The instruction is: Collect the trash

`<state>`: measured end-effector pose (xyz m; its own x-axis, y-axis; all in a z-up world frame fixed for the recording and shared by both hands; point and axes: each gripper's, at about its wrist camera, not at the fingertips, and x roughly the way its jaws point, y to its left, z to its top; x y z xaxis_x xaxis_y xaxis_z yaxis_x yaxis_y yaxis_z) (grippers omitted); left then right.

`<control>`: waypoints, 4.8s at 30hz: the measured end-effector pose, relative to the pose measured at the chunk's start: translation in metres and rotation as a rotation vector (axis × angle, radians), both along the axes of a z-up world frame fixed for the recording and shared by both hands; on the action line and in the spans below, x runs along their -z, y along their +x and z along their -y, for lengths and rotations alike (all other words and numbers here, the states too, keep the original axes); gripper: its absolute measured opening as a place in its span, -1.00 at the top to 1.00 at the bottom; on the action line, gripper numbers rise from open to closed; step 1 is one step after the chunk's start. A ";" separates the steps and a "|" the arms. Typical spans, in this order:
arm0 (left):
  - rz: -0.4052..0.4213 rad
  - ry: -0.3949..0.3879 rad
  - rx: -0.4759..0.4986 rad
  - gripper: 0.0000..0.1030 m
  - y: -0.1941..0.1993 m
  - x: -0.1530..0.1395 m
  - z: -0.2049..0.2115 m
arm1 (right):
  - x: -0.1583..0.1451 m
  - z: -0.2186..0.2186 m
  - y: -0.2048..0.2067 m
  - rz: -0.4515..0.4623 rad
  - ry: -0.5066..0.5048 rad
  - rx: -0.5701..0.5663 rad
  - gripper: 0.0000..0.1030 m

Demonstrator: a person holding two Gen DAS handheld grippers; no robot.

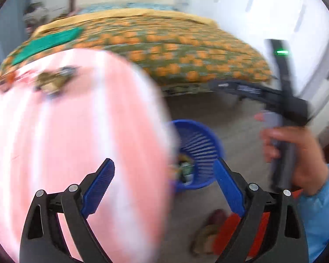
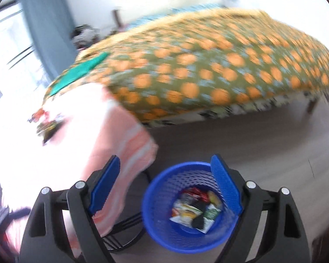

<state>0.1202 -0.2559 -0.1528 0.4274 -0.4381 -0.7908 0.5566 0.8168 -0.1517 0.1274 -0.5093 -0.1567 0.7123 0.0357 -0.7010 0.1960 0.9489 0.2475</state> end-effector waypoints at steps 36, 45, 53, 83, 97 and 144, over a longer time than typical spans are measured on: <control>0.015 0.167 -0.451 -0.91 0.101 0.029 -0.247 | -0.006 -0.264 0.140 -0.067 -0.395 -0.532 -0.60; 0.013 0.161 -0.450 -0.91 0.102 0.029 -0.247 | 0.006 -0.289 0.175 -0.093 -0.461 -0.540 0.15; 0.014 0.162 -0.451 -0.91 0.102 0.029 -0.247 | -0.011 -0.283 0.089 -0.129 -0.224 -0.538 0.16; -0.065 0.065 -0.439 -0.91 0.222 -0.029 -0.187 | 0.021 -0.307 0.030 -0.079 -0.209 -0.620 -0.68; -0.136 0.085 -0.557 0.26 0.312 0.019 -0.106 | 0.021 -0.306 0.031 -0.076 -0.202 -0.626 -0.69; 0.042 0.146 -0.318 -0.37 0.077 0.022 -0.252 | -0.003 -0.310 0.051 0.005 -0.300 -0.815 -0.69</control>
